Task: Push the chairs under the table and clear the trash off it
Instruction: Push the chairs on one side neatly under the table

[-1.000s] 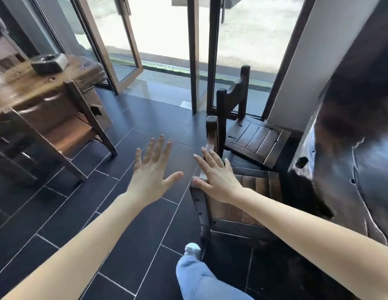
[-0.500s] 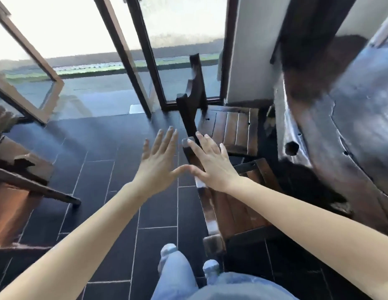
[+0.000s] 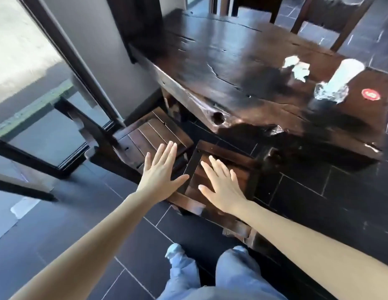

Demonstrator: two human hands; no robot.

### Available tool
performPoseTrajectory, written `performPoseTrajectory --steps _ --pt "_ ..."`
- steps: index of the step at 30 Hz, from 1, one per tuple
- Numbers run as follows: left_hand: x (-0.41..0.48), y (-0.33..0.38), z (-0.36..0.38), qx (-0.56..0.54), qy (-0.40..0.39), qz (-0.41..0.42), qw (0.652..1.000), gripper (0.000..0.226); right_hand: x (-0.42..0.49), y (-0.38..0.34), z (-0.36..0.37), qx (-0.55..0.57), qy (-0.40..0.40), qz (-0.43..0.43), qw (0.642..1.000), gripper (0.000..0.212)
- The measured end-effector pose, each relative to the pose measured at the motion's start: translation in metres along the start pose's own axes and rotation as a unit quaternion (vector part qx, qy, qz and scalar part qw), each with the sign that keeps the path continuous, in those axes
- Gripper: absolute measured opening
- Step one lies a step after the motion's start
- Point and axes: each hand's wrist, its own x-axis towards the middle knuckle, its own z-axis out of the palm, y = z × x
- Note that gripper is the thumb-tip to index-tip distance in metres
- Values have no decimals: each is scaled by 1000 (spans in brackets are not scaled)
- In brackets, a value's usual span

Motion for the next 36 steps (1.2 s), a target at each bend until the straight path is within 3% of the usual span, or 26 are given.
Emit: performPoseTrajectory --steps 4,8,11,14,18,21,23,26,30,36 --pt "-9 -31 27 0 -103 -7 995 86 -25 0 25 19 44 97 994 67" --pt "-28 -58 63 4 -212 -65 975 89 -69 29 41 -66 39 193 978 72" --pt "-35 -68 85 47 -174 -42 983 91 -115 56 59 -76 9 285 956 72" --pt "-24 -75 94 72 -119 -24 990 86 -141 64 74 35 55 359 931 64" --pt "-15 -90 91 75 -146 -35 986 83 -126 47 79 113 121 444 881 62" --pt "-7 -103 87 115 -147 50 981 81 -113 37 84 133 182 525 820 60" --pt "-2 -113 88 114 -143 101 978 71 -110 37 87 144 180 563 794 53" --pt "13 -130 86 104 -103 215 966 66 -108 38 88 136 188 569 789 47" --pt "41 -147 91 103 -51 374 920 66 -108 41 93 131 209 560 791 43" --pt "67 -144 80 120 -45 397 909 51 -91 46 87 142 223 567 780 30"
